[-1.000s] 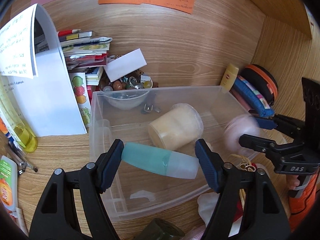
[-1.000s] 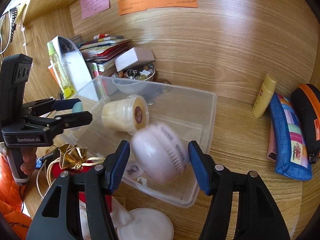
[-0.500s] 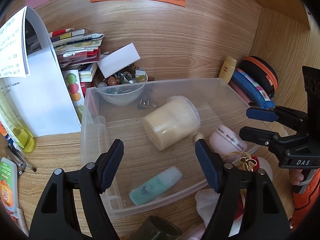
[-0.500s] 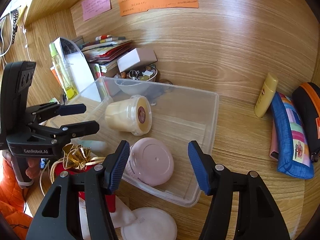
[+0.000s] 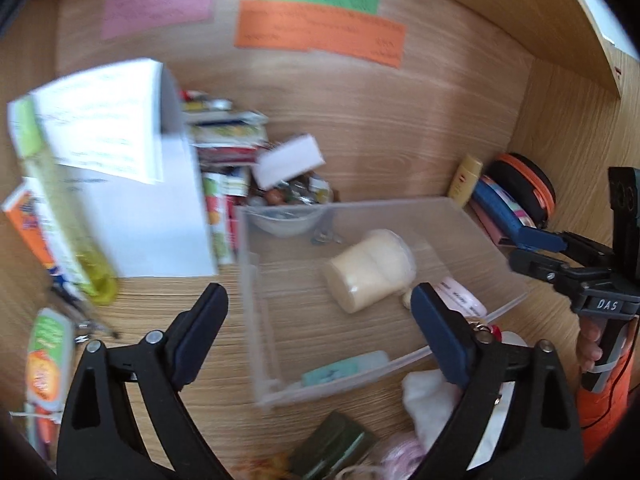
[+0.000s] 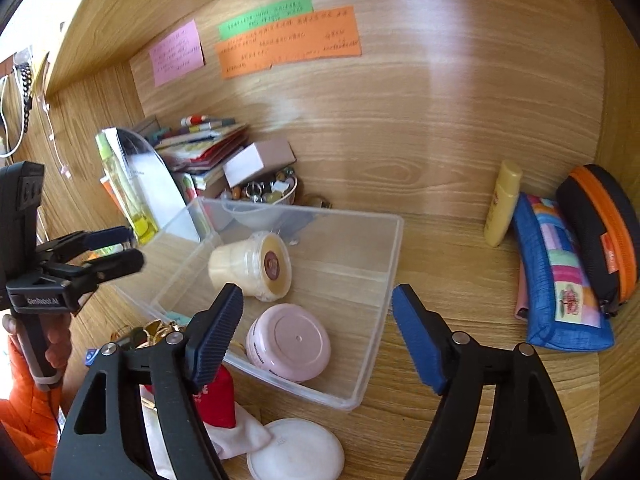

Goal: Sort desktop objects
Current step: 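Move the left gripper to the blue Max box while the right approaches the white round container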

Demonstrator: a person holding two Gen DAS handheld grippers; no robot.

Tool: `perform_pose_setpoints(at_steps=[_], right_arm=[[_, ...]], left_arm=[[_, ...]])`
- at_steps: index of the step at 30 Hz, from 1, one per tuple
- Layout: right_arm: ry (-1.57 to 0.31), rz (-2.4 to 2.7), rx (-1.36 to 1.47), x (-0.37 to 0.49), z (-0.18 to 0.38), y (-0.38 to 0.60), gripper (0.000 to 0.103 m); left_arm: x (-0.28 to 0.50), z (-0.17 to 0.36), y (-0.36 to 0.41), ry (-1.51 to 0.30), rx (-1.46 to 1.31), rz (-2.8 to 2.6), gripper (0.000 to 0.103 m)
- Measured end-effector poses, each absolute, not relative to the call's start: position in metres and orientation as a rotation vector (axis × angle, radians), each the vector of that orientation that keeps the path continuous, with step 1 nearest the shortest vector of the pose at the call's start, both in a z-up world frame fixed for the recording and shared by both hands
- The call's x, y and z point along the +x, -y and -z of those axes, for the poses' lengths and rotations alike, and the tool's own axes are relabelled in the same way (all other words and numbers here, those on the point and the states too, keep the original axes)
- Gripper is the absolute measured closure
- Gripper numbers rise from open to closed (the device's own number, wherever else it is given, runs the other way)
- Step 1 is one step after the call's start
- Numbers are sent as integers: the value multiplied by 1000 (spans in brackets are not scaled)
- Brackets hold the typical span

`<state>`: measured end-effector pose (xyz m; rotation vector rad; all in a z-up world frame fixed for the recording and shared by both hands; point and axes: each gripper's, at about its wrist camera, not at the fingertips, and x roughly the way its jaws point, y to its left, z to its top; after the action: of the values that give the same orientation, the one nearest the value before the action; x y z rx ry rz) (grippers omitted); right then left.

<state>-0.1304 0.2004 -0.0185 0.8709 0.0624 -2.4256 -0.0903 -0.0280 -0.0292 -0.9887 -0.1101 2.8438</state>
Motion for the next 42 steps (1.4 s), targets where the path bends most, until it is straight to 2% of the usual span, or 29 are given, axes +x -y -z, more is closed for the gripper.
perform_pose_setpoints(at_steps=[4, 17, 23, 28, 30, 33, 42], right_arm=[[-58, 2435, 841, -118, 13, -206, 20], [-94, 2481, 953, -83, 34, -233, 19], [-95, 2488, 1028, -73, 51, -244, 19], [-95, 2480, 1077, -67, 63, -249, 19], [-92, 2471, 1099, -66, 68, -249, 19], [-90, 2453, 1132, -64, 76, -247, 19], [-135, 2400, 1178, -58, 88, -233, 19]], left_arm=[[-75, 25, 45, 110, -992, -2909, 4], [-18, 61, 89, 59, -1230, -2972, 4], [5, 80, 96, 88, -1319, -2933, 4], [19, 100, 93, 6, -1403, -2907, 4], [22, 107, 94, 28, -1435, -2881, 4], [27, 113, 96, 71, -1453, -2840, 4], [28, 116, 88, 51, -1401, -2849, 5]])
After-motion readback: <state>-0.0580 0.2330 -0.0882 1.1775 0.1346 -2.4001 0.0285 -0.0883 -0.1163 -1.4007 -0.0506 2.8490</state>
